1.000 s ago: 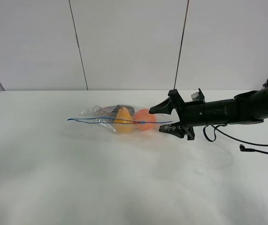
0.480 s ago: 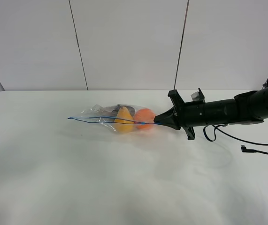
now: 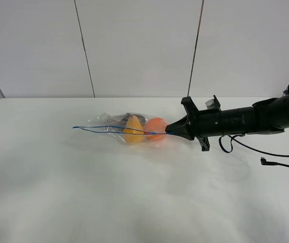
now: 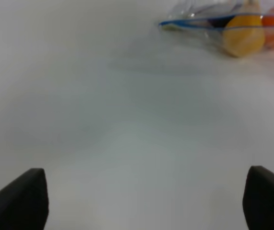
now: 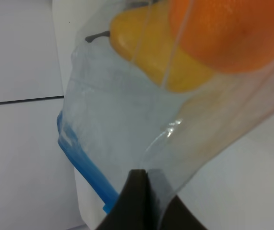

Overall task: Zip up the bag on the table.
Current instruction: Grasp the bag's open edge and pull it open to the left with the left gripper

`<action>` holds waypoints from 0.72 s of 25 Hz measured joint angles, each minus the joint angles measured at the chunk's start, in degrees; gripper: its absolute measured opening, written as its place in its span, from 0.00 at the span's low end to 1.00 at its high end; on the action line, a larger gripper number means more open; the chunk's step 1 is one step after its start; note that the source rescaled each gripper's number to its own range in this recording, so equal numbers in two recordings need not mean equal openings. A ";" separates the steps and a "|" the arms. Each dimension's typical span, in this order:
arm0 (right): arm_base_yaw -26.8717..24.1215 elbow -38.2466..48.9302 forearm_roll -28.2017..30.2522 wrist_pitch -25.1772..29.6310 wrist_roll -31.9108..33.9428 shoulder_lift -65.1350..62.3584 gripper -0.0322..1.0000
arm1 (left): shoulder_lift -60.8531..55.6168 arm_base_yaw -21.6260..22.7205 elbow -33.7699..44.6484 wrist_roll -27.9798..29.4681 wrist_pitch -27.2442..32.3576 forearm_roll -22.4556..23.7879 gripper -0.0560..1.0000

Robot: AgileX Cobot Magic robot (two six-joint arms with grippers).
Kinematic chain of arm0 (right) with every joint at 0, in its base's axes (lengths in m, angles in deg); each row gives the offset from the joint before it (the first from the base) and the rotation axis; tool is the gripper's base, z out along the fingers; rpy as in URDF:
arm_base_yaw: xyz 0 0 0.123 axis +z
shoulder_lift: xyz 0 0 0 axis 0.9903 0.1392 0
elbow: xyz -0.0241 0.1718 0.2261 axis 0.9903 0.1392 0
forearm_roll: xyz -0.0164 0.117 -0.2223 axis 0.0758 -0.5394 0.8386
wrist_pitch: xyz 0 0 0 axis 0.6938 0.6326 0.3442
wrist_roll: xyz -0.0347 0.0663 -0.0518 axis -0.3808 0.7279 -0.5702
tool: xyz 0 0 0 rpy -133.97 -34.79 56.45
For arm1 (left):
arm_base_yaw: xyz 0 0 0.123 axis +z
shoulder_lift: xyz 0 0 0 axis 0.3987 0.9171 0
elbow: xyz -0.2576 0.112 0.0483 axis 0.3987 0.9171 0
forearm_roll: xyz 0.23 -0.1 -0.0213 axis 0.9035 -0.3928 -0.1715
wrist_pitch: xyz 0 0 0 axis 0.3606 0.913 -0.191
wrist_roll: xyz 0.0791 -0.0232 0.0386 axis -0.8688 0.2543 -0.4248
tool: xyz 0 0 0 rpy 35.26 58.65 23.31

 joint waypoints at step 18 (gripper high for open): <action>0.00 0.00 1.31 0.20 -0.01 0.06 0.03 | 28.09 0.00 -9.55 -9.13 -17.00 -4.25 1.00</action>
